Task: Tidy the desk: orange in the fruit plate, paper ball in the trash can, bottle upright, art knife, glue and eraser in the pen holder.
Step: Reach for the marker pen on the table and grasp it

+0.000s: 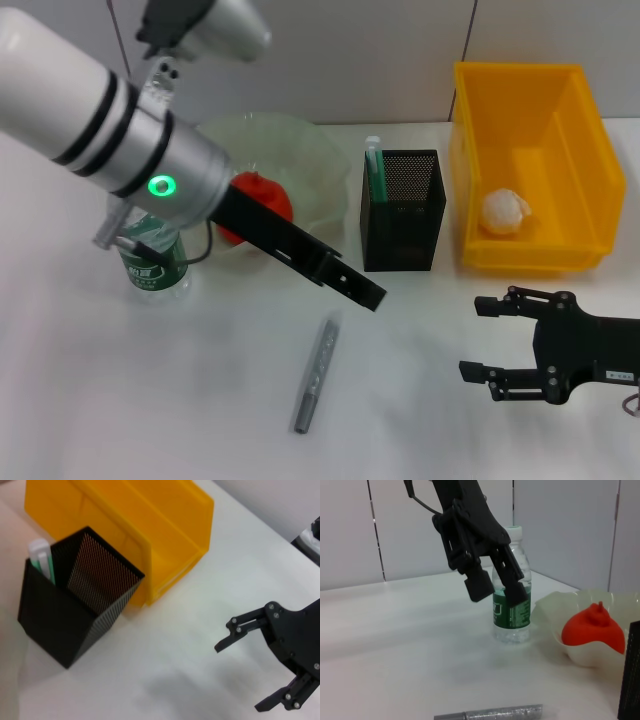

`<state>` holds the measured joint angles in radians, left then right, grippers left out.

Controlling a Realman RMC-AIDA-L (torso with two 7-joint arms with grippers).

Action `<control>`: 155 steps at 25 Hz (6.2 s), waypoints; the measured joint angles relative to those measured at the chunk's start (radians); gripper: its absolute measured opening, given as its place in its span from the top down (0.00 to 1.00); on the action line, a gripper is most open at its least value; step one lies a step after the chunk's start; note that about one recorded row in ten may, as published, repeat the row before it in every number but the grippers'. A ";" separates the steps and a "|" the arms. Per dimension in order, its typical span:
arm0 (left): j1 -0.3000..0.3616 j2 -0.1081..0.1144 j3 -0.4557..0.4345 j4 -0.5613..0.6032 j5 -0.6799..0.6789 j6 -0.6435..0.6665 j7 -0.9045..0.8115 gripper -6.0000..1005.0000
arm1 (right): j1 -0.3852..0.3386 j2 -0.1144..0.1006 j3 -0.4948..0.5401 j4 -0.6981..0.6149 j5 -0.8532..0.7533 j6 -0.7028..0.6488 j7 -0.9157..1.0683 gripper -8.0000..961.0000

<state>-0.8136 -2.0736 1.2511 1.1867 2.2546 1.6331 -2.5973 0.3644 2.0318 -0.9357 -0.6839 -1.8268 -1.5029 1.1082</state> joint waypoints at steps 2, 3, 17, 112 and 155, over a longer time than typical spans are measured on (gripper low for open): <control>-0.016 0.000 0.029 -0.017 0.008 -0.009 -0.045 0.22 | -0.004 -0.001 0.001 -0.001 0.000 0.000 -0.002 0.15; -0.016 0.000 0.029 -0.017 0.008 -0.009 -0.045 0.22 | -0.005 -0.001 0.003 -0.001 0.000 -0.001 -0.004 0.15; -0.068 -0.005 0.087 -0.158 0.036 -0.095 -0.079 0.22 | -0.001 -0.002 0.012 -0.002 0.000 -0.004 -0.023 0.15; -0.156 -0.006 0.520 -0.288 0.140 -0.294 -0.078 0.22 | 0.009 0.019 0.014 0.005 0.008 0.021 -0.089 0.15; -0.158 -0.006 0.572 -0.289 0.109 -0.309 -0.087 0.23 | 0.015 0.033 0.053 0.001 0.005 0.020 -0.112 0.15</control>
<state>-0.9711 -2.0801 1.8233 0.8974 2.3631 1.3238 -2.6848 0.3799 2.0647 -0.8829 -0.6826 -1.8222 -1.4832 0.9965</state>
